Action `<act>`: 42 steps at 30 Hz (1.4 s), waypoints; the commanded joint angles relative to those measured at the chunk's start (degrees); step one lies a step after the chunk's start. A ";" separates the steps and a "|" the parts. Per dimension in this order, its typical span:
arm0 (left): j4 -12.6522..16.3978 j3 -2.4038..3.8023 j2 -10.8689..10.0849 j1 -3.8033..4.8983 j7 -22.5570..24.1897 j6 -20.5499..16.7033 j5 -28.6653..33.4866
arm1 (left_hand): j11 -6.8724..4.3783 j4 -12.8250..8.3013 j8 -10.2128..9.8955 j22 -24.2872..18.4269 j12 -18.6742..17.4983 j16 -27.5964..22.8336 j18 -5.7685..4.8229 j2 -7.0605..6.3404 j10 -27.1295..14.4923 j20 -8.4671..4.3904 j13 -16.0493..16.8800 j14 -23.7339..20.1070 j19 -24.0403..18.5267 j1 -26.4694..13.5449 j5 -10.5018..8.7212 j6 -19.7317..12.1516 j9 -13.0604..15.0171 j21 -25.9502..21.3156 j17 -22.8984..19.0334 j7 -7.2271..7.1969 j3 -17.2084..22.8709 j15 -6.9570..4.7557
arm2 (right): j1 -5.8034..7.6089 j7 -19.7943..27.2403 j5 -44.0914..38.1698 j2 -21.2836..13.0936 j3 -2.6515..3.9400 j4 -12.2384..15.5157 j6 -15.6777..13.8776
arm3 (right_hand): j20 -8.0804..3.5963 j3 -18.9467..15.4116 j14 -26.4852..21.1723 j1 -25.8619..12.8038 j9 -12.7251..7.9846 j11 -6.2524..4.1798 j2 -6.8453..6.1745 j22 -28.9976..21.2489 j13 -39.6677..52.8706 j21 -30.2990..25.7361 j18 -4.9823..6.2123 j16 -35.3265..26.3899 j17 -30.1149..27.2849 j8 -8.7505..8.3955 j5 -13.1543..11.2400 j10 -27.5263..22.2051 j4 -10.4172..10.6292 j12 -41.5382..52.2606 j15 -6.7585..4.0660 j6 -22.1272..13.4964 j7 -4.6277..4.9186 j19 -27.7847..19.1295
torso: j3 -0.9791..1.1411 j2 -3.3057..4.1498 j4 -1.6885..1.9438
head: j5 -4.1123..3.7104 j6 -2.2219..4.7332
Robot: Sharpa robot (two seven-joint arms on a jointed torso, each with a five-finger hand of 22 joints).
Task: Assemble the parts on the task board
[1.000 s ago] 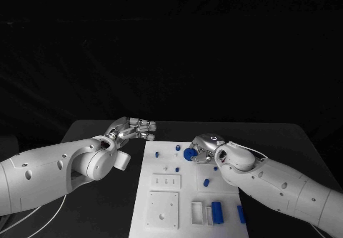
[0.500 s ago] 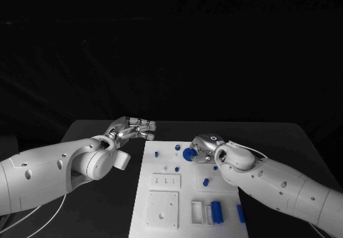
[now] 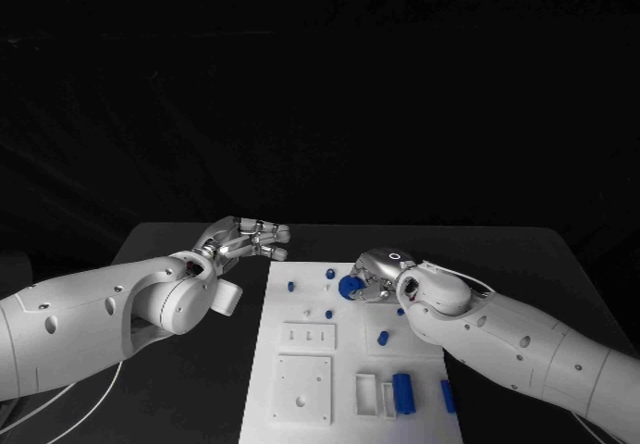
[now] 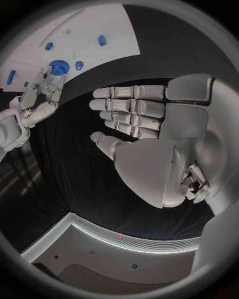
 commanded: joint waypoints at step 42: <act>-0.08 0.02 0.07 0.08 0.06 0.99 0.14 | 0.12 0.16 -0.14 -0.17 -0.25 -0.40 -0.44 -0.47 -0.58 0.19 0.10 -0.37 -0.13 0.09 0.30 -0.37 -0.06 0.19 -0.09 0.09 0.19 0.08 | -0.36 -3.75 -3.31 -0.19 -0.15 5.75 -6.72 | -1.28 6.13 0.37 0.44 0.21 -1.64 0.04 5.42 8.12 4.27 -1.01 1.00 1.63 0.20 4.57 6.45 -0.28 6.13 -1.40 6.51 -1.80 2.77 | -0.02 0.00 0.09 | 0.52 0.03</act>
